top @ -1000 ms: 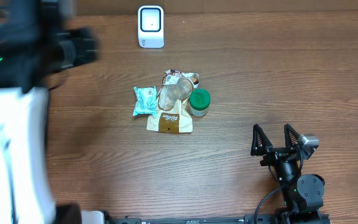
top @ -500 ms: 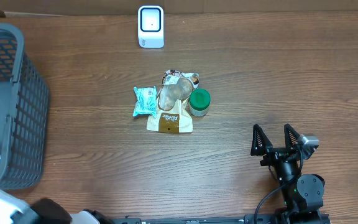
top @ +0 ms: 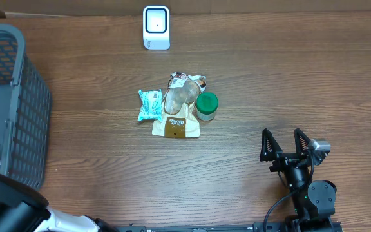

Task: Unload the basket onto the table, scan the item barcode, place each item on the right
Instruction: 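Reach into the basket and grasp the orange tissue pack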

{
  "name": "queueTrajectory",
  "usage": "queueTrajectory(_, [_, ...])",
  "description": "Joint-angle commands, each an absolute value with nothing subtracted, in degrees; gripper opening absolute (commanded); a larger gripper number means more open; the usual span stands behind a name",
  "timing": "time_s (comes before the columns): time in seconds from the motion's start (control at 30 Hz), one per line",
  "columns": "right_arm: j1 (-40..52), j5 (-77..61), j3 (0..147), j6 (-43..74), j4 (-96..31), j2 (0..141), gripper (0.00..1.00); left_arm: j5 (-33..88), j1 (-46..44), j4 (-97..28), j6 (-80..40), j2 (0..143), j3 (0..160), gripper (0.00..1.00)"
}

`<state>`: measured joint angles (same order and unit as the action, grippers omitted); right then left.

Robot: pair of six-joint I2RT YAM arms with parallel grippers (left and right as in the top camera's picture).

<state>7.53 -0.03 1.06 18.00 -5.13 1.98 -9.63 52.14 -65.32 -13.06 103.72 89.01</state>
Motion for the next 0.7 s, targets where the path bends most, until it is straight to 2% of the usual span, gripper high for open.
queueTrajectory(0.0, [7.33, -0.32, 0.47, 17.74, -4.75, 1.45, 1.0, -12.95, 52.16, -63.99, -11.81, 107.87, 87.09, 0.69])
queueTrajectory(0.33, [7.33, -0.32, 0.47, 17.74, -4.75, 1.45, 1.0, -13.96, 51.94, -59.27, -11.81, 117.25, 87.09, 0.68])
queueTrajectory(0.47, [7.33, -0.32, 0.47, 17.72, -4.75, 1.45, 1.0, -13.96, 51.94, -59.02, -11.79, 119.72, 87.09, 0.64])
queueTrajectory(0.57, [7.33, -0.32, 0.47, 17.74, -4.75, 1.45, 1.0, -13.52, 51.9, -59.09, -11.81, 120.64, 87.09, 0.49])
queueTrajectory(0.67, [7.33, -0.32, 0.47, 17.72, -4.78, 1.45, 1.0, -13.47, 51.72, -59.29, -11.79, 120.64, 87.11, 0.16])
